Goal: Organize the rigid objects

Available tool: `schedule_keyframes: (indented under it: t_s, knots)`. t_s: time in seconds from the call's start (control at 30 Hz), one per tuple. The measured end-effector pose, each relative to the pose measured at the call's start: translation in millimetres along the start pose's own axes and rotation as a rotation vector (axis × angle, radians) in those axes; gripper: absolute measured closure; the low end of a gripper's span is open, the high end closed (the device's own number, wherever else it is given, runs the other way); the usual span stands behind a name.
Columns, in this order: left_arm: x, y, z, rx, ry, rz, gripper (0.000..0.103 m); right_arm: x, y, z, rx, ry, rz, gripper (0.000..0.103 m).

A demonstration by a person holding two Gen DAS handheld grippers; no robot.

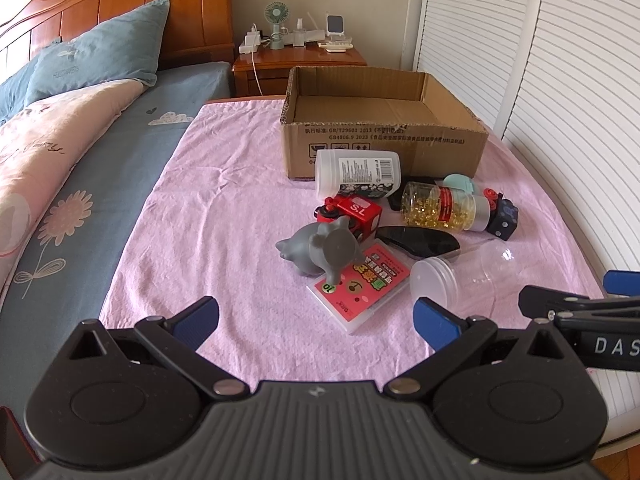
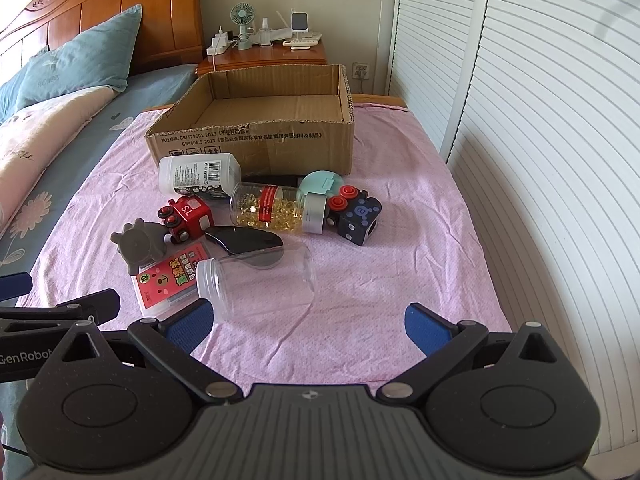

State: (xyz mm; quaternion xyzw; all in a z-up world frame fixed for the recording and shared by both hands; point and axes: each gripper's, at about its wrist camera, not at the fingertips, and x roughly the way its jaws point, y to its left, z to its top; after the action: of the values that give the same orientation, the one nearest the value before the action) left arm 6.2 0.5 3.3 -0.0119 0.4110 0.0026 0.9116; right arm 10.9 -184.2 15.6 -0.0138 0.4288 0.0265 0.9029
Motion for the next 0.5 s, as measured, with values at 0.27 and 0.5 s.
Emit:
schedule_keyframes:
  t_s: [0.27, 0.5]
  knots:
    - [6.6, 4.6, 4.6, 0.01, -0.006, -0.027, 0.001, 6.4, 4.0, 5.1, -0.015, -0.005, 0.005, 0.0]
    - [13.9, 10.4, 7.6, 0.022, -0.009, -0.044, 0.001, 12.5, 9.7, 10.1, -0.038, -0.004, 0.006, 0.0]
